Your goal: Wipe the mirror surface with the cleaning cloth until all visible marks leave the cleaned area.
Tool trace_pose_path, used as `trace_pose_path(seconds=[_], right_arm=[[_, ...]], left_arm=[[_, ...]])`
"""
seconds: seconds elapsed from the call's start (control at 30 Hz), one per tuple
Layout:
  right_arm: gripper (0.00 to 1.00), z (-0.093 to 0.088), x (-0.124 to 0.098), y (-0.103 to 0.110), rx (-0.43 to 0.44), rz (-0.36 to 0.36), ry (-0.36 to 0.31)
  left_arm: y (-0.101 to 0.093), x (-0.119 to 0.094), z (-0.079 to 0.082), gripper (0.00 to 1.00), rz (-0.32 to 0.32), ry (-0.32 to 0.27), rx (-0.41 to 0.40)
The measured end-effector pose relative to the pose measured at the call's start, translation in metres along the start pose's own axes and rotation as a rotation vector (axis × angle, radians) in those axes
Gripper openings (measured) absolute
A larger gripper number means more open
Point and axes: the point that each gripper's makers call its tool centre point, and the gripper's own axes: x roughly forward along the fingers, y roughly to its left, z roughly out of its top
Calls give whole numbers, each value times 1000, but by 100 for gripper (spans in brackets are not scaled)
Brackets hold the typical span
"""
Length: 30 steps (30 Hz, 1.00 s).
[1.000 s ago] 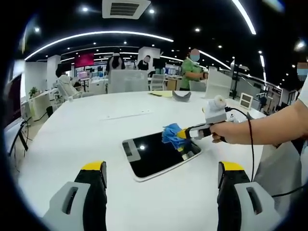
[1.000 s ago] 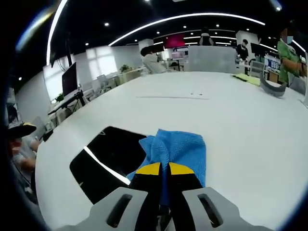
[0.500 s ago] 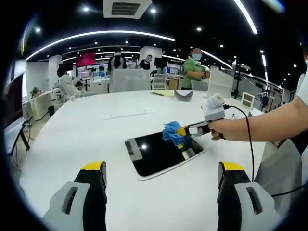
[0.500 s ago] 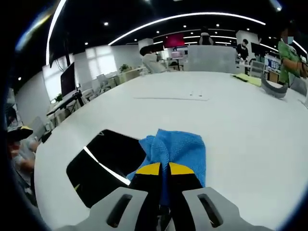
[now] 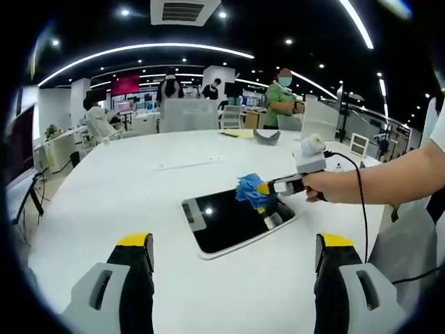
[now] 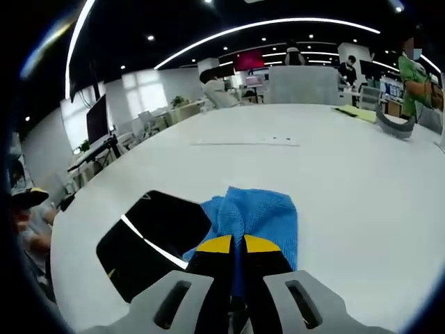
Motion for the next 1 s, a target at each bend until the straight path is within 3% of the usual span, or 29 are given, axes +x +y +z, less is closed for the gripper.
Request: trace_pose_path(seconds=[0.17,0.3,0.47,1.0], right_arm=[[0,0,-11,19,-8,-2,-1],[0,1,-7,16,-7,-2,4],[0,3,-8,29,-19,3,10],[0,11,17,41,-46,45,25]], left_arm=[[0,0,-1,97,0,1,-2],[2,-1,-2,97,3,0,-6],[2,-1,-2,97,4,-3,-11],[9,-6,-5,97,21,-3,-22]])
